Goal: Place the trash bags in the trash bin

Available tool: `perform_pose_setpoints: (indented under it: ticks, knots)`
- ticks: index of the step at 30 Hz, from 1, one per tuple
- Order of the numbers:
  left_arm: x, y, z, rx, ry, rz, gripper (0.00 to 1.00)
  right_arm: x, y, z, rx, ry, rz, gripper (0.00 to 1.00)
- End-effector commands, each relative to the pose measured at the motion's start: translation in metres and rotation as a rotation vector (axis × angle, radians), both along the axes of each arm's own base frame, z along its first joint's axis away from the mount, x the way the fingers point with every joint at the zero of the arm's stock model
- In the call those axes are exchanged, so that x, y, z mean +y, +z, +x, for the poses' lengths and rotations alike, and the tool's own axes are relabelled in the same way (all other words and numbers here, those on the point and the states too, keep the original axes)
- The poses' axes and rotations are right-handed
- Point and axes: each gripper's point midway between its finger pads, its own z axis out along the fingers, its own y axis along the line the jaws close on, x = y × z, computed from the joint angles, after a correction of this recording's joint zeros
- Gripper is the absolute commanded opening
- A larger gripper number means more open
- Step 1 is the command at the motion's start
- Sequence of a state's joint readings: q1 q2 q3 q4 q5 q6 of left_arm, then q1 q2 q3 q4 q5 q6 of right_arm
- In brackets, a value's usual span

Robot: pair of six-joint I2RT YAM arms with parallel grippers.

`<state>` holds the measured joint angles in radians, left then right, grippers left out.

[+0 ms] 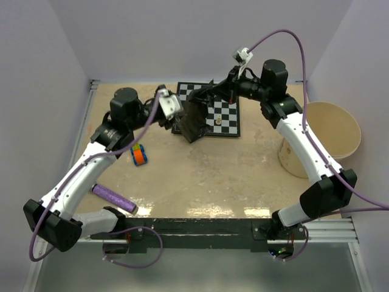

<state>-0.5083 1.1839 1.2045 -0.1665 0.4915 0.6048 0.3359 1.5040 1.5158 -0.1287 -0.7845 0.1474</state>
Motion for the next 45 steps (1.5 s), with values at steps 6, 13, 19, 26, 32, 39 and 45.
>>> perform_pose_setpoints:
  ticks: [6, 13, 19, 26, 32, 39, 45]
  knots:
    - [-0.022, 0.048, 0.011, 0.534, 0.033, -0.500, 0.73, 0.003, 0.031, 0.010, -0.220, -0.186, -0.115, 0.00]
    - [-0.032, 0.062, 0.027, 0.565, 0.018, -0.576, 0.73, 0.006, 0.036, 0.015, -0.243, -0.201, -0.128, 0.00]
    - [-0.031, 0.050, 0.051, 0.644, 0.072, -0.634, 0.66, 0.012, 0.035, 0.010, -0.256, -0.171, -0.131, 0.00]
    - [-0.037, 0.040, 0.070, 0.695, 0.075, -0.649, 0.53, 0.010, 0.031, 0.007, -0.269, -0.167, -0.150, 0.00]
    - [-0.041, 0.029, 0.074, 0.644, 0.052, -0.570, 0.02, 0.008, 0.027, 0.013, -0.263, -0.197, -0.156, 0.00]
    - [-0.014, 0.046, 0.076, 0.467, 0.145, -0.528, 0.00, -0.007, 0.002, 0.030, -0.177, -0.315, -0.212, 0.00]
    - [-0.012, 0.050, 0.066, 0.444, 0.123, -0.528, 0.00, 0.024, -0.014, 0.015, -0.008, -0.166, -0.080, 0.43]
